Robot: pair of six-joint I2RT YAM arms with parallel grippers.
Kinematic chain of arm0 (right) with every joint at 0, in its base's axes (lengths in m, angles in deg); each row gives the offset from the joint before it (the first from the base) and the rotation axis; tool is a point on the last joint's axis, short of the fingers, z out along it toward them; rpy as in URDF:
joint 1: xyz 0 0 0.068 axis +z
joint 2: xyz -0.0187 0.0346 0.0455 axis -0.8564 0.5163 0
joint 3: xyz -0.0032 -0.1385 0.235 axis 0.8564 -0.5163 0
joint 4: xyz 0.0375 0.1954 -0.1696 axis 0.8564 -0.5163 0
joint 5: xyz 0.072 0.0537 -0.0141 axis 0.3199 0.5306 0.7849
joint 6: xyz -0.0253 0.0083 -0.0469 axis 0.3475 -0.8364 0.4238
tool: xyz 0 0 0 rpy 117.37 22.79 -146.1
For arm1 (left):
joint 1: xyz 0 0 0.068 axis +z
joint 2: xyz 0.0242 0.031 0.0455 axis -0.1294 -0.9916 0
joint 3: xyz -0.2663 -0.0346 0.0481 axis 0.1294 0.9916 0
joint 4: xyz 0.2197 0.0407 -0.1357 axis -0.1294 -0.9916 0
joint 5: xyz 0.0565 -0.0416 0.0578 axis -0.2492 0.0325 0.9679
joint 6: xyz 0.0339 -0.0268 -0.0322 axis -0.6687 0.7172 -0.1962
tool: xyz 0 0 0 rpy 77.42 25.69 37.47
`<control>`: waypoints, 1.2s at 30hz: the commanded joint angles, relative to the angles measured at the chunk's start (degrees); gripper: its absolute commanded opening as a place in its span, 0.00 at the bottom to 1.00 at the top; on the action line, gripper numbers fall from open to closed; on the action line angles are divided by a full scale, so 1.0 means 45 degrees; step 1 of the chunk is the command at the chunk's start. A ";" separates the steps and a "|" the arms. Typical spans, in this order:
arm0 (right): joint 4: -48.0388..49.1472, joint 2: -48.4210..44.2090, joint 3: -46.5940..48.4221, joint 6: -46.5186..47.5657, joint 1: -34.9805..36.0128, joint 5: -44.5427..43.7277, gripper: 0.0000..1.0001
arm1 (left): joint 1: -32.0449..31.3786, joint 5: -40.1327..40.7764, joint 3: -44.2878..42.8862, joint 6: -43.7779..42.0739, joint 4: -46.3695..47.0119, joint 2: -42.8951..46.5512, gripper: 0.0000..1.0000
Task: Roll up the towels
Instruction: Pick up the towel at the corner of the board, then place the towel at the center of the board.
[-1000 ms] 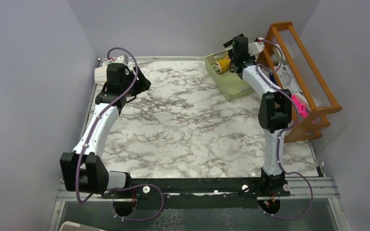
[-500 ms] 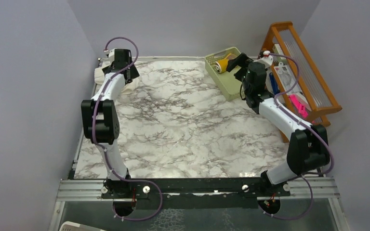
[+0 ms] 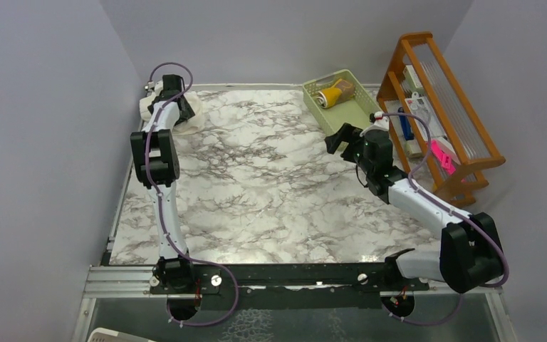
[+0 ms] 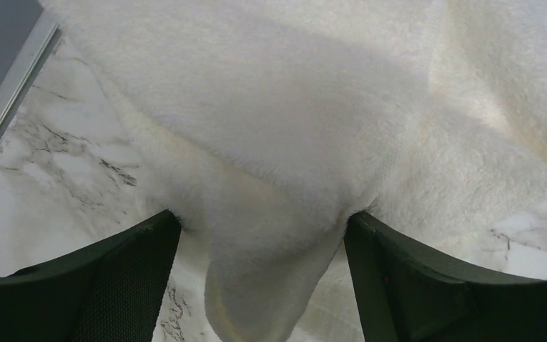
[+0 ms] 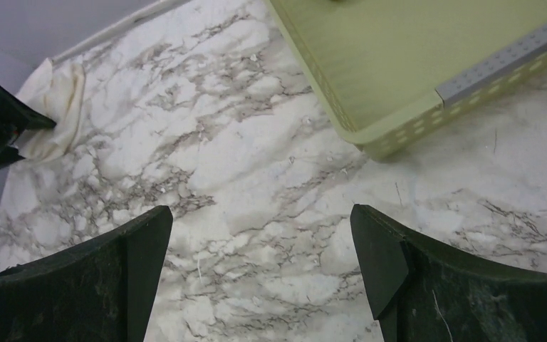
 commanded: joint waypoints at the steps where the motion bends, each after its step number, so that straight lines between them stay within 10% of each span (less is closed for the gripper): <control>1: -0.0202 -0.0942 -0.0317 0.0579 0.0065 0.0523 0.97 | -0.0224 -0.0623 -0.0209 -0.0499 -0.0905 -0.0558 0.77; 7: -0.0471 -0.0704 0.0201 0.0776 0.0075 0.0893 0.97 | -0.0234 -0.1000 -0.0149 -0.0682 -0.0868 -0.0292 0.00; 23: -0.1638 -0.1653 0.0633 0.0700 0.0098 0.1062 0.96 | -0.1895 -0.0889 0.0601 -0.0302 -0.0386 0.4106 0.00; 36: -0.2722 -0.1446 0.1214 0.1338 0.0100 0.0526 1.00 | -0.2630 -0.6074 0.2323 0.0891 0.0037 0.8630 0.00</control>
